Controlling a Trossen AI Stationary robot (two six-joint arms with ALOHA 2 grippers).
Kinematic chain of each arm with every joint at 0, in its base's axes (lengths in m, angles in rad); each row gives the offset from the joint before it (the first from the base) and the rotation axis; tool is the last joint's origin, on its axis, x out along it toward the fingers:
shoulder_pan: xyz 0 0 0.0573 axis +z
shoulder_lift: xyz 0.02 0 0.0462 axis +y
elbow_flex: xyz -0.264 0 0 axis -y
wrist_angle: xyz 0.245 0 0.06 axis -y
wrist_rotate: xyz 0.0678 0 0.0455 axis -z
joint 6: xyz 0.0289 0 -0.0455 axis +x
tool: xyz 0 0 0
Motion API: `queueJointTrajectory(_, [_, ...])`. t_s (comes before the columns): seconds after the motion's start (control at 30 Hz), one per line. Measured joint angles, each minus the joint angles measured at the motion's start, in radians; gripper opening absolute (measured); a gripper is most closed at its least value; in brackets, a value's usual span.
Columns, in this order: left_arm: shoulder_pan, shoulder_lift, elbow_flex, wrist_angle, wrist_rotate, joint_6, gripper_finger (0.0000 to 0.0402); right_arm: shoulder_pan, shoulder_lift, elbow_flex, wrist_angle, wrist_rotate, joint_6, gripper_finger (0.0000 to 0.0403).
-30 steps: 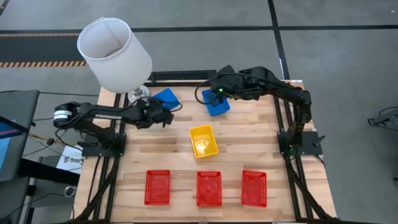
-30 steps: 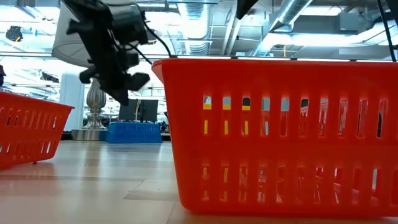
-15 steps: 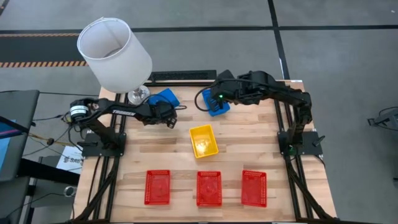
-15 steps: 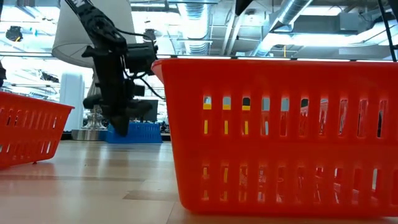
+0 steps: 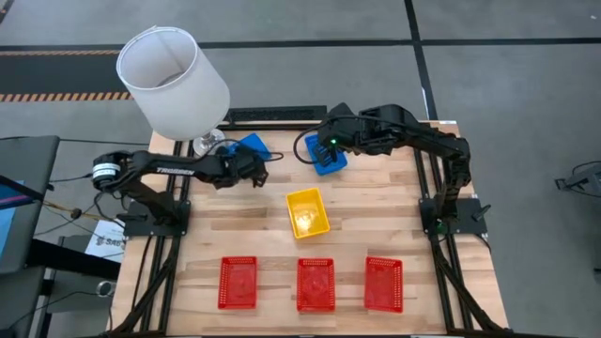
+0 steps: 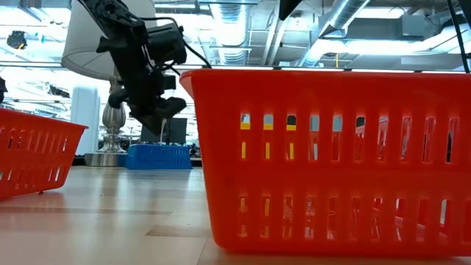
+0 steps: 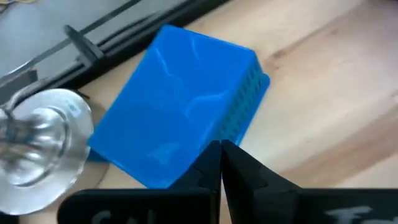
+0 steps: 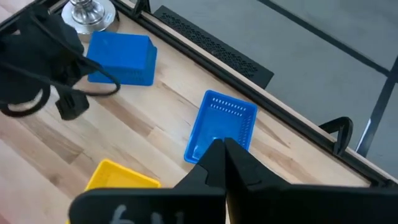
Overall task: Stack baskets by color
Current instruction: Stack the left blue bin on the blue bin
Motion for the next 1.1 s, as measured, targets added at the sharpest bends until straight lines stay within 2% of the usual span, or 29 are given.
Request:
queueJointTrajectory(0.07, [0.005,-0.006,0.0,0.021,-0.021,0.021,0.0,0.0,0.0,0.0,0.0,0.0,0.0,0.001])
queueJointTrajectory(0.17, [0.017,-0.006,0.0,0.014,-0.117,0.03,0.0,-0.006,0.0,0.0,0.0,0.0,-0.001,0.0012])
queueJointTrajectory(0.3, [0.063,0.011,-0.026,0.048,-0.137,0.043,0.0,-0.007,0.0,0.0,0.0,0.0,-0.009,0.001])
queueJointTrajectory(0.53, [0.118,0.046,-0.074,0.103,0.029,0.03,0.0,-0.007,0.001,-0.001,0.0,0.0,-0.024,0.0011])
queueJointTrajectory(0.77, [0.047,0.112,-0.069,0.094,0.033,-0.011,0.0,-0.007,0.001,-0.001,0.0,0.0,-0.035,0.0011])
queueJointTrajectory(1.1, [-0.192,0.137,-0.071,0.028,-0.069,-0.029,0.0,-0.012,0.001,-0.001,0.0,0.0,-0.054,0.0012])
